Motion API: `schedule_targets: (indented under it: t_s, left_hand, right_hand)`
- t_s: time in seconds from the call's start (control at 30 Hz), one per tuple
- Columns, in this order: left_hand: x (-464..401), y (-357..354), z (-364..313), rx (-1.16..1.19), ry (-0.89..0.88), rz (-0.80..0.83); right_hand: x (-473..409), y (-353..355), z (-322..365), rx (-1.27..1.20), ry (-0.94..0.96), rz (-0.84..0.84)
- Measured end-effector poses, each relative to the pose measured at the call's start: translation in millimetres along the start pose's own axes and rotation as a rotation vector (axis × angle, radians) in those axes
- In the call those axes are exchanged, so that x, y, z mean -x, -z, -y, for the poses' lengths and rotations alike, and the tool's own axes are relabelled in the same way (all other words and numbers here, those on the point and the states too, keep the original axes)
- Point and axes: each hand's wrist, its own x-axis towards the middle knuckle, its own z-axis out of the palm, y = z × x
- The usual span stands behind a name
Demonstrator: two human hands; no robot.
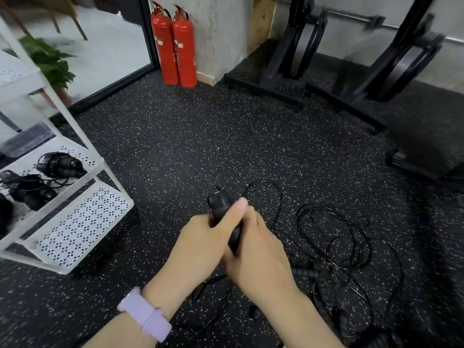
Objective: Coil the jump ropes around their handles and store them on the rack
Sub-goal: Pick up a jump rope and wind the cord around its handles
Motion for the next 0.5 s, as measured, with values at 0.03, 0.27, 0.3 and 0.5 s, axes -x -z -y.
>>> schedule_targets:
  t_s: [0.03,0.27,0.3,0.5]
  left_hand:
    - [0,1,-1,0.059,0.037,0.005]
    - [-9,18,-3,0.302,0.089,-0.061]
    - [-9,20,-4,0.338,0.088,-0.04]
    - [-5,20,-7,0.482,0.03,0.073]
  right_hand:
    - [1,-2,2,0.046,0.038,0.007]
    - [3,5,0,-0.464,-0.061,0.145]
    - [1,10,-4,-0.615,-0.134,0.17]
    - [-6,30,-15,-1.643,-0.346,0.737]
